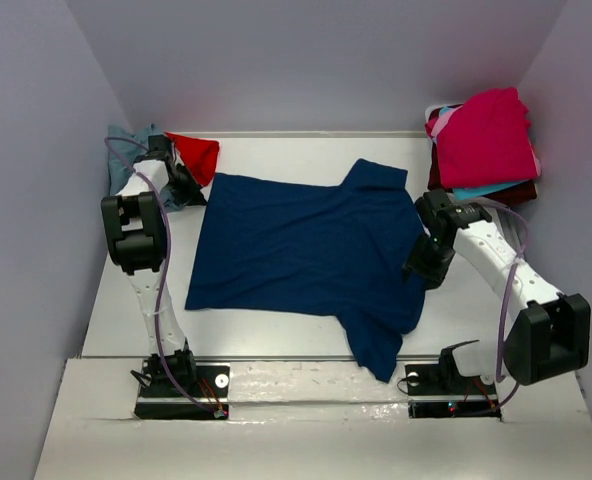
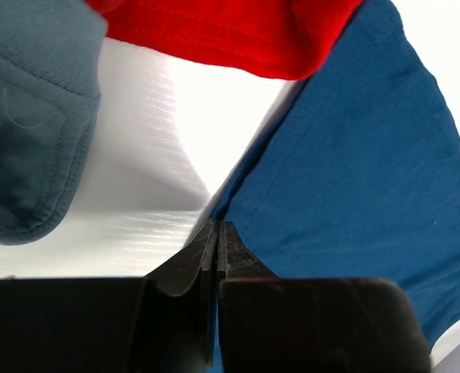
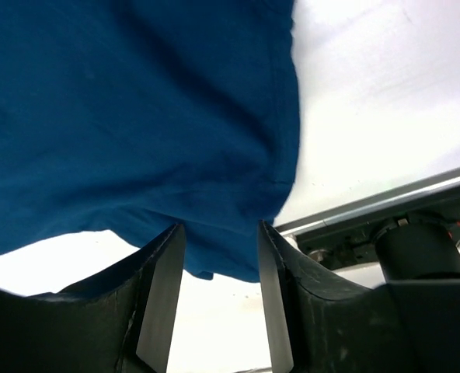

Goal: Fold and stack the t-shirts
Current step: Flatten the tshirt out

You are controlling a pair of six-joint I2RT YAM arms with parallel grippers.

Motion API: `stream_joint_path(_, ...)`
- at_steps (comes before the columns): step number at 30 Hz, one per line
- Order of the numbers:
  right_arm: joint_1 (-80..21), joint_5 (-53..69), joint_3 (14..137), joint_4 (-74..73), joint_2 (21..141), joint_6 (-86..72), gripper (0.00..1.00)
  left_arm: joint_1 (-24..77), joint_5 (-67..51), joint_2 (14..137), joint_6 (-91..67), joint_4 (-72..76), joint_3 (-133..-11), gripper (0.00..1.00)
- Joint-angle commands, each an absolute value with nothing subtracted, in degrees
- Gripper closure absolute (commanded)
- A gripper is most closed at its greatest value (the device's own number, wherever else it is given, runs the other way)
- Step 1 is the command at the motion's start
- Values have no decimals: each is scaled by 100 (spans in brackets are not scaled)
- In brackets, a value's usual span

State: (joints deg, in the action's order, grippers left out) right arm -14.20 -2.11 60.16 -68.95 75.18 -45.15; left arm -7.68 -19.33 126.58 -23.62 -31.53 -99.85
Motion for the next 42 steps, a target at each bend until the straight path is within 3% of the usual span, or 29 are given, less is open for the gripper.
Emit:
stream_joint_path(1, -1380, -45, 6520, -6364, 7846, -4316, 51, -721, -2397, 12085, -2171, -2972, -10213, 87)
stream_joint_path(10, -1380, 27, 7856, -5555, 9631, -4140, 57, 87, -2811, 12445, -1785, -2953, -10793, 73)
stream_joint_path(15, -1380, 79, 8813, -5520, 10711, -4140, 59, 298, -3120, 12866, -1740, -3032, -10977, 72)
stream_joint_path(21, -1380, 193, 9079, -5423, 11416, -4131, 61, 299, -2840, 13113, -1696, -3198, -10898, 71)
stream_joint_path(28, -1380, 272, 8684, -5247, 11452, -4113, 61, 299, -1812, 13052, -1757, -3428, -10670, 70)
stream_joint_path(42, -1380, 273, 7454, -5194, 10829, -4061, 62, -96, -1424, 12771, -2056, -3261, -9748, 69)
